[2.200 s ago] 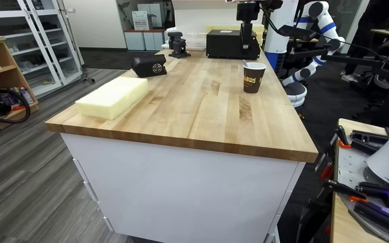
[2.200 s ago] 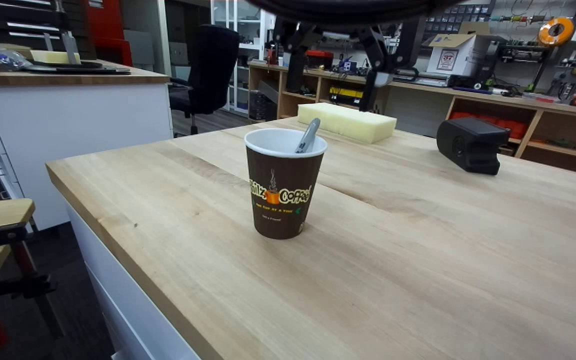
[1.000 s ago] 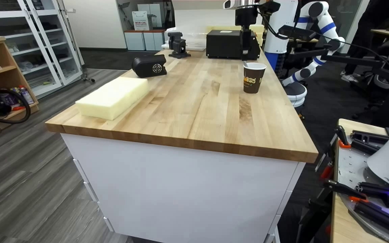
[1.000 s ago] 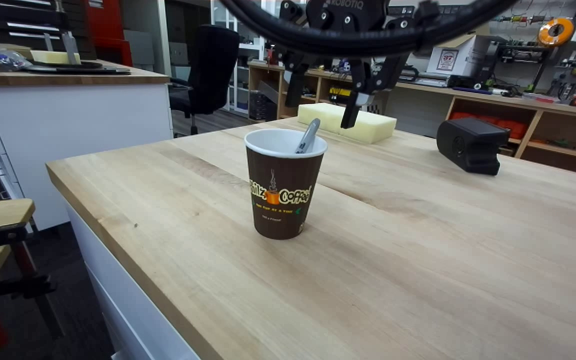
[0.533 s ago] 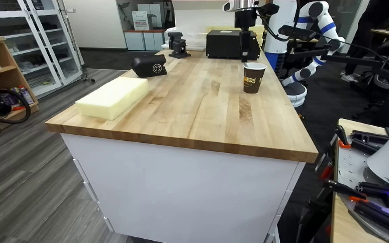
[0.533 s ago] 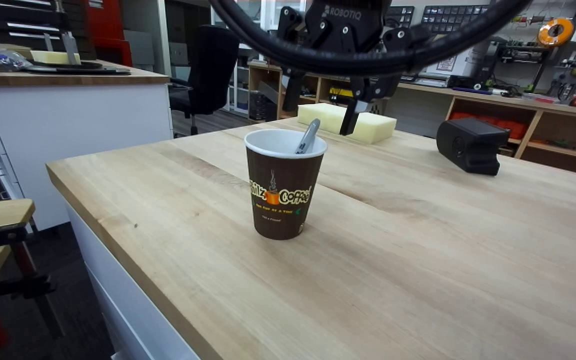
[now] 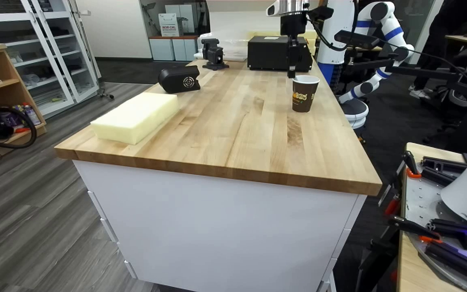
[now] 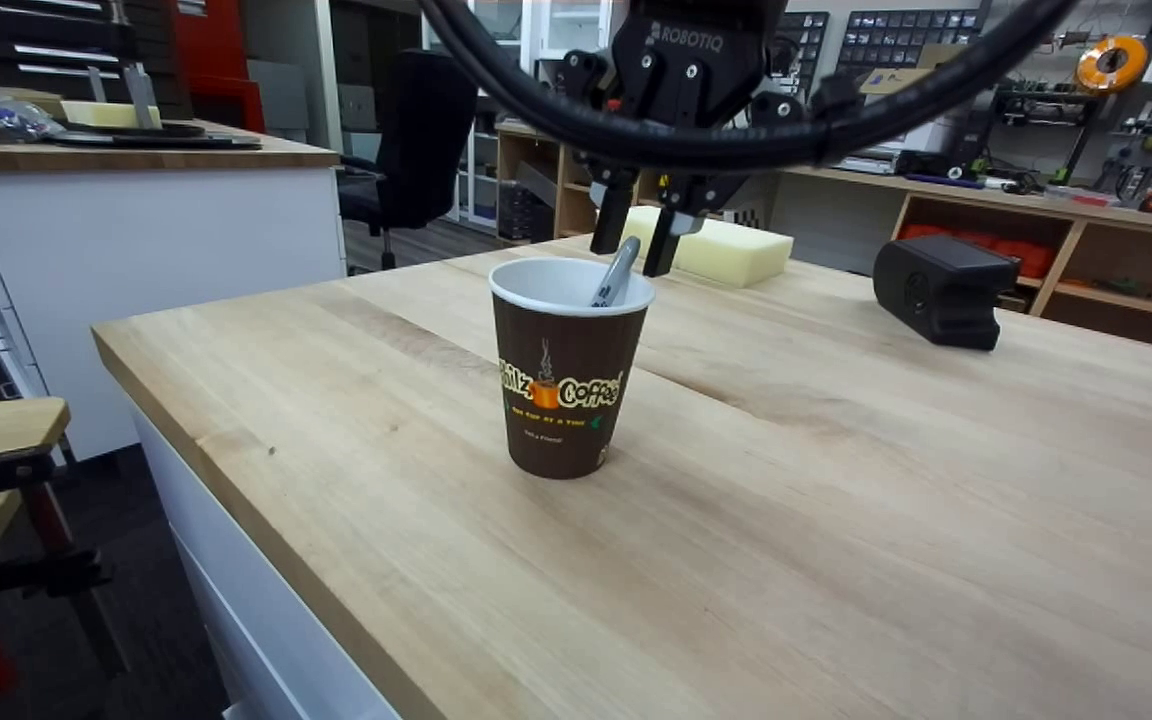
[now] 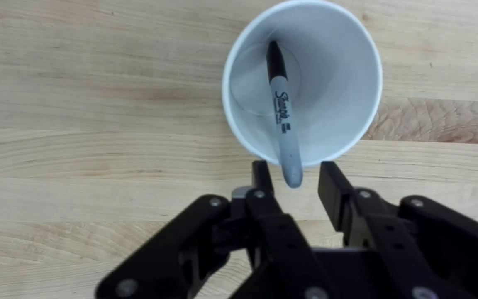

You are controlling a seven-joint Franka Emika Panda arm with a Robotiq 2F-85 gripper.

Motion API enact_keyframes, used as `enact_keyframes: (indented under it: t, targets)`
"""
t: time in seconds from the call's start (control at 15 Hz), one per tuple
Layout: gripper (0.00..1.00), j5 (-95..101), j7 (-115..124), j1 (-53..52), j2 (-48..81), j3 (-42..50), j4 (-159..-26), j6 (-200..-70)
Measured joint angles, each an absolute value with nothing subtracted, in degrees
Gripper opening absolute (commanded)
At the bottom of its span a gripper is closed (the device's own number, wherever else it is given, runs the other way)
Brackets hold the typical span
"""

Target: Take the pen out of the cup and put it on the counter

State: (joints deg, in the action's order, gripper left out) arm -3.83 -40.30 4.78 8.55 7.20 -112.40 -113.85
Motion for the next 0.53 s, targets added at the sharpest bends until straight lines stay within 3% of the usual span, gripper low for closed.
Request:
enact_keyframes:
  t: [0.13, 0.53]
  targets:
    - [0.0, -3.83, -40.3, 4.79, 8.55, 7.18, -112.3, -113.78]
    - [0.03, -3.83, -40.3, 5.0, 8.55, 7.09, -111.73, -112.32]
